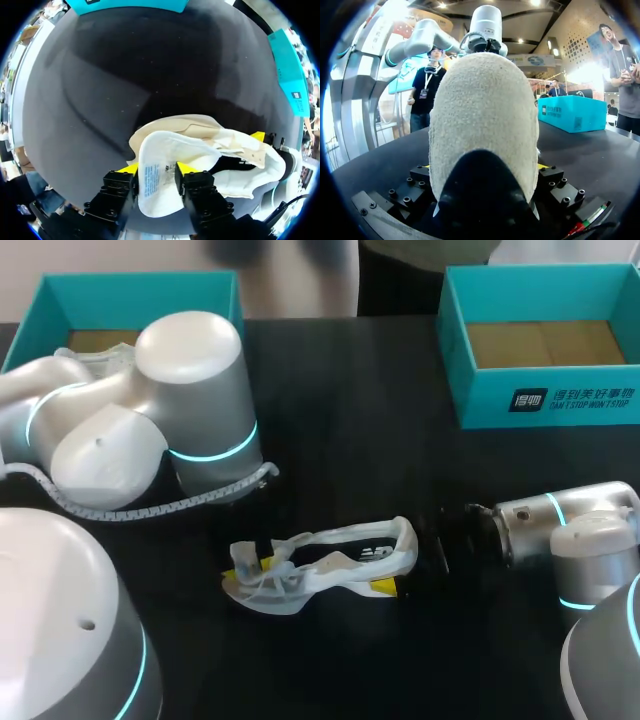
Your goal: Take the shoe out of the shoebox, open the shoe tongue, remove and reinsert the insole, then place the shoe into the shoebox
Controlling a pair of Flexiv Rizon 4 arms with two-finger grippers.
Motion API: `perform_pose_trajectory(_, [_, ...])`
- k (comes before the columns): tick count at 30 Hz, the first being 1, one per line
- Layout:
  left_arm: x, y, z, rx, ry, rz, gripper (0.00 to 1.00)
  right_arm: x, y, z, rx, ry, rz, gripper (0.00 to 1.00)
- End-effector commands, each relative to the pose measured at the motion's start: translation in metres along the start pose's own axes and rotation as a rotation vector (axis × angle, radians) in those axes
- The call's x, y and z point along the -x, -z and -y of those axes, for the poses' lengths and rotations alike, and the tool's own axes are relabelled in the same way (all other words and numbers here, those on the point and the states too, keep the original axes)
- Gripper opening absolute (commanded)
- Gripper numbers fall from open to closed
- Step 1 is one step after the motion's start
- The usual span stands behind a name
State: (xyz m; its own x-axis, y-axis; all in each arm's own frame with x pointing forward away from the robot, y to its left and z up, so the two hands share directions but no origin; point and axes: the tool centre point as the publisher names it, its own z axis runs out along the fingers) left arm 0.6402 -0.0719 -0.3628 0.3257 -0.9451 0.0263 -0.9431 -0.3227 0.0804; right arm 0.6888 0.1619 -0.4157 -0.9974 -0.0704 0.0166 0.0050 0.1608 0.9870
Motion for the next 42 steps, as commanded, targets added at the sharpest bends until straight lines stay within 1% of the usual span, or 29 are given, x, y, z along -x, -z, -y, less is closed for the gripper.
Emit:
perform_pose_trajectory(1, [0.011, 0.01, -0.005, -0.017, -0.008, -0.013, 0.49, 0.001, -0.001, 0.0, -0.003, -0.001, 0.0, 0.0])
perform_pose_trajectory(4, [0.013, 0.016, -0.006, -0.034, -0.02, -0.014, 0.52, 0.001, -0.001, 0.0, -0.003, -0.001, 0.0, 0.0])
perform_pose_trajectory(5, [0.014, 0.019, -0.007, -0.034, -0.025, -0.017, 0.54, 0.001, -0.001, 0.0, -0.003, -0.001, 0.0, 0.0])
perform_pose_trajectory(7, [0.015, 0.025, -0.007, -0.031, -0.03, -0.028, 0.62, 0.001, -0.001, 0.0, -0.003, -0.001, 0.0, 0.0])
perform_pose_trajectory(8, [0.015, 0.028, -0.007, -0.031, -0.032, -0.034, 0.64, 0.001, -0.001, 0.0, -0.003, -0.001, 0.0, 0.0])
perform_pose_trajectory(10, [0.015, 0.037, -0.008, -0.034, -0.038, -0.052, 0.65, 0.001, -0.001, 0.0, -0.003, -0.001, 0.0, 0.0])
perform_pose_trajectory(12, [0.014, 0.046, -0.008, -0.036, -0.046, -0.072, 0.72, 0.001, -0.001, 0.0, -0.003, -0.001, 0.0, 0.0])
perform_pose_trajectory(16, [0.008, 0.07, -0.006, -0.047, -0.078, -0.121, 0.8, 0.001, -0.001, 0.0, -0.003, -0.001, 0.0, 0.0])
perform_pose_trajectory(19, [0.0, 0.088, -0.003, -0.057, -0.1, -0.157, 0.8, 0.001, -0.001, 0.0, -0.003, -0.001, 0.0, 0.0])
perform_pose_trajectory(20, [-0.003, 0.094, -0.002, -0.06, -0.111, -0.169, 0.79, 0.001, -0.001, 0.0, -0.003, -0.001, 0.0, 0.0])
perform_pose_trajectory(23, [-0.015, 0.108, -0.001, -0.074, -0.147, -0.199, 0.81, 0.001, -0.001, 0.0, -0.003, -0.001, 0.0, 0.0])
perform_pose_trajectory(29, [-0.037, 0.132, -0.008, -0.1, -0.257, -0.217, 0.82, 0.001, -0.001, 0.0, -0.003, -0.001, 0.0, 0.0])
perform_pose_trajectory(31, [-0.042, 0.138, -0.013, -0.104, -0.307, -0.216, 0.82, 0.001, -0.001, 0.0, -0.003, -0.001, 0.0, 0.0])
perform_pose_trajectory(32, [-0.044, 0.141, -0.016, -0.101, -0.347, -0.215, 0.79, 0.001, -0.001, 0.0, -0.003, -0.001, 0.0, 0.0])
perform_pose_trajectory(35, [-0.051, 0.148, -0.024, -0.092, -0.445, -0.203, 0.79, 0.001, -0.001, 0.0, -0.003, -0.001, 0.0, 0.0])
perform_pose_trajectory(37, [-0.06, 0.152, -0.027, -0.09, -0.507, -0.198, 0.81, 0.001, -0.001, 0.0, -0.003, -0.001, 0.0, 0.0])
perform_pose_trajectory(38, [-0.065, 0.154, -0.028, -0.077, -0.559, -0.191, 0.81, 0.001, -0.001, 0.0, -0.003, -0.001, 0.0, 0.0])
perform_pose_trajectory(39, [-0.071, 0.155, -0.028, -0.081, -0.576, -0.197, 0.8, 0.001, -0.001, 0.0, -0.003, -0.001, 0.0, 0.0])
perform_pose_trajectory(40, [-0.077, 0.156, -0.029, -0.086, -0.608, -0.195, 0.75, 0.001, -0.001, 0.0, -0.003, -0.001, 0.0, 0.0])
perform_pose_trajectory(42, [-0.088, 0.161, -0.028, -0.07, -0.662, -0.21, 0.56, 0.001, -0.001, 0.0, -0.003, -0.001, 0.0, 0.0])
